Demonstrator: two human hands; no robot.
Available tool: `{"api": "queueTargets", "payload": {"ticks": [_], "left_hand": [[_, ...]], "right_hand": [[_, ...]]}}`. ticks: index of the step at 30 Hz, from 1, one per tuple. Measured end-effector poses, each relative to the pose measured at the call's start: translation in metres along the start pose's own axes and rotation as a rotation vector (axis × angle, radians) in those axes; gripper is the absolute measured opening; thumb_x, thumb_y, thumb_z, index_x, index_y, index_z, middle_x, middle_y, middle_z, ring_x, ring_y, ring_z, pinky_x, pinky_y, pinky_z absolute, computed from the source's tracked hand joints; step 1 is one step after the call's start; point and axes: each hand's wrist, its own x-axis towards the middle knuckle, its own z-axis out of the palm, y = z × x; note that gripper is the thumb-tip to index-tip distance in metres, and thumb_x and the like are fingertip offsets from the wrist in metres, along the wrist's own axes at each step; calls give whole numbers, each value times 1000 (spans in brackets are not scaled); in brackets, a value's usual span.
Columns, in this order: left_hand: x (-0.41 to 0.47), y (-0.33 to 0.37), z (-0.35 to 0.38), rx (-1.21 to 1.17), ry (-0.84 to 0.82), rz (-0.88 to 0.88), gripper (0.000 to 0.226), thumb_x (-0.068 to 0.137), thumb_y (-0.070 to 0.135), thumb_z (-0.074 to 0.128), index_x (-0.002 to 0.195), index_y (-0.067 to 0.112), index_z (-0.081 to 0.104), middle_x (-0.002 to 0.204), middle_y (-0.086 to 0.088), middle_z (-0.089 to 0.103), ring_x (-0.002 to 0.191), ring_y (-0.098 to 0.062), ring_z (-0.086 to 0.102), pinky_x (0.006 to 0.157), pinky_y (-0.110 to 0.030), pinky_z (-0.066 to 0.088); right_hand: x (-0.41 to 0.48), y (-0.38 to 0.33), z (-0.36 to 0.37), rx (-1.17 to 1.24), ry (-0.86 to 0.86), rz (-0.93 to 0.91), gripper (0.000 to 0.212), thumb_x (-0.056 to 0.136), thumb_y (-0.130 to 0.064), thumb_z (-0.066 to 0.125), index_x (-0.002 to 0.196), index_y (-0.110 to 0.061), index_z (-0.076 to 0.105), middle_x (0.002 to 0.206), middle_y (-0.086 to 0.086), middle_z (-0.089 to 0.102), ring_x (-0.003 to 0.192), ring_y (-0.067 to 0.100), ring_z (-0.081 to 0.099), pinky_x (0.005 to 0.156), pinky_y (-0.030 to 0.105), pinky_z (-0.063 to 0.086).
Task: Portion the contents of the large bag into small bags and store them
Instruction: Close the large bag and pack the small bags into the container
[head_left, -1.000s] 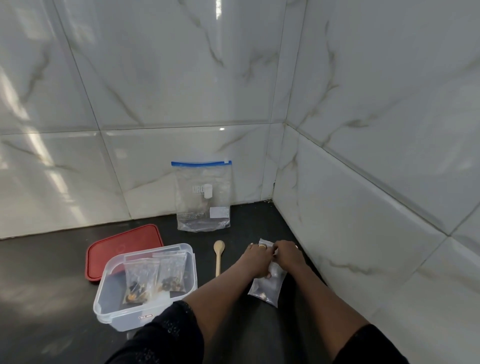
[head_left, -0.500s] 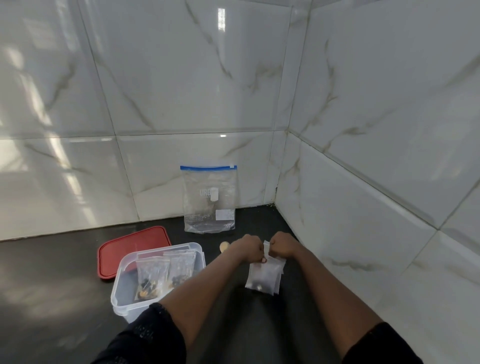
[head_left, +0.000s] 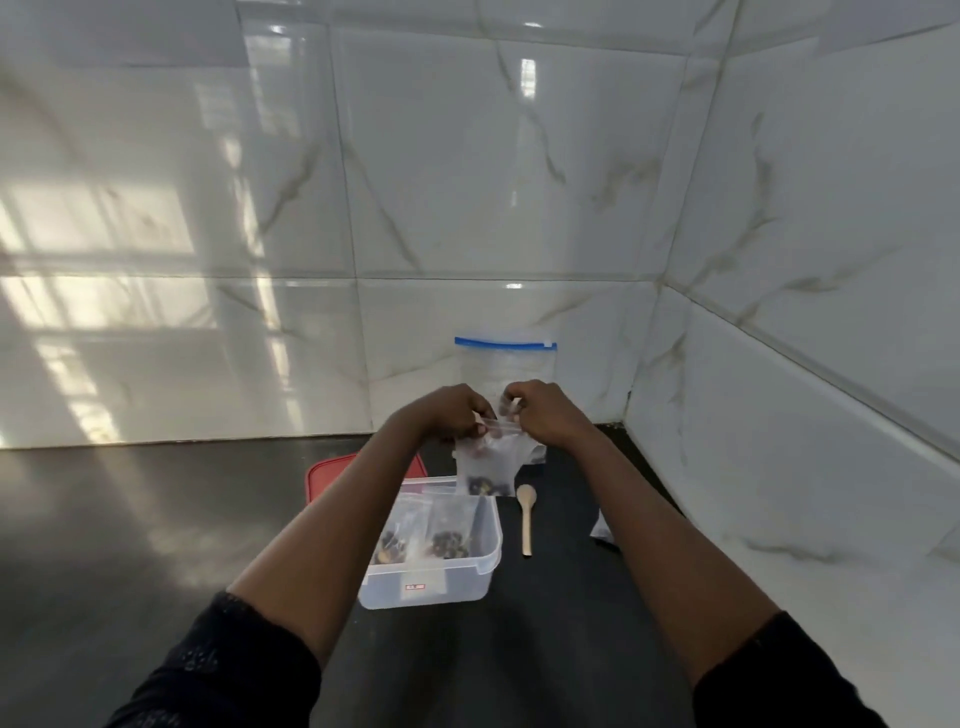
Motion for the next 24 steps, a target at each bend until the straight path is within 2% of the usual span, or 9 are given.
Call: {"api": "queueTargets", "payload": {"ticks": [3, 6, 11, 13, 15, 17, 19, 20, 24], "left_hand": [[-17, -25, -15, -38, 1, -101, 26, 89, 4, 53, 111, 12, 65, 88, -9, 62, 75, -20, 56, 69, -29, 50], [-30, -49, -13, -93, -58, -207, 24, 89, 0, 48, 99, 14, 66, 69, -3, 57, 57, -14, 55, 51, -23, 47], [-40, -83, 18, -62, -253, -335, 30, 90, -4, 36, 100, 14, 59, 85, 0, 64, 79, -20, 67, 58, -25, 50], [-41, -91, 32, -31, -281, -347, 35, 89, -5, 36, 111, 12, 59, 93, -3, 61, 86, -22, 66, 65, -27, 52], [-41, -96, 44, 17, -286, -353, 37, 89, -4, 39, 118, 12, 57, 100, -7, 57, 88, -24, 61, 70, -29, 53], [-38, -98, 51, 92, -244, -348, 37, 90, 1, 44, 123, 12, 56, 109, -11, 58, 93, -25, 58, 79, -33, 53], [-34, -97, 53, 190, -191, -322, 35, 91, 9, 51, 126, 12, 55, 122, -10, 58, 105, -25, 56, 90, -33, 48], [-32, -96, 53, 237, -167, -304, 35, 90, 13, 54, 126, 12, 56, 125, -8, 58, 111, -24, 54, 93, -32, 44], [-18, -89, 42, 340, -74, -226, 32, 85, 18, 64, 116, 10, 64, 118, -8, 64, 111, -23, 57, 96, -32, 43]], "right_hand": [[6, -25, 13, 0, -59, -58, 31, 87, 5, 43, 105, -5, 66, 112, 12, 63, 85, 20, 58, 60, 16, 40], [13, -38, 35, -89, -164, -71, 30, 87, 1, 47, 110, -7, 64, 118, 13, 61, 101, 26, 58, 72, 25, 40], [12, -42, 73, -276, -446, -66, 36, 88, 3, 44, 119, 0, 60, 123, 14, 59, 111, 30, 55, 86, 33, 44], [11, -39, 88, -334, -532, -55, 23, 87, 5, 46, 100, 0, 64, 98, 9, 63, 88, 23, 58, 68, 25, 42], [13, -35, 101, -357, -574, -23, 27, 87, 6, 48, 67, -11, 53, 70, -2, 49, 63, 10, 44, 53, 20, 30], [11, -31, 110, -363, -607, -13, 32, 88, 3, 50, 64, -18, 49, 71, -3, 48, 64, 9, 43, 54, 18, 30], [9, -24, 119, -348, -569, -41, 15, 91, -1, 51, 95, -8, 64, 99, 6, 60, 89, 20, 57, 72, 21, 41], [7, -21, 120, -320, -517, -51, 20, 90, -3, 54, 109, -6, 62, 113, 8, 59, 102, 24, 58, 82, 27, 43], [9, -13, 111, -208, -232, -127, 17, 88, -2, 57, 103, -5, 63, 108, 12, 63, 100, 27, 60, 86, 35, 47]]}}
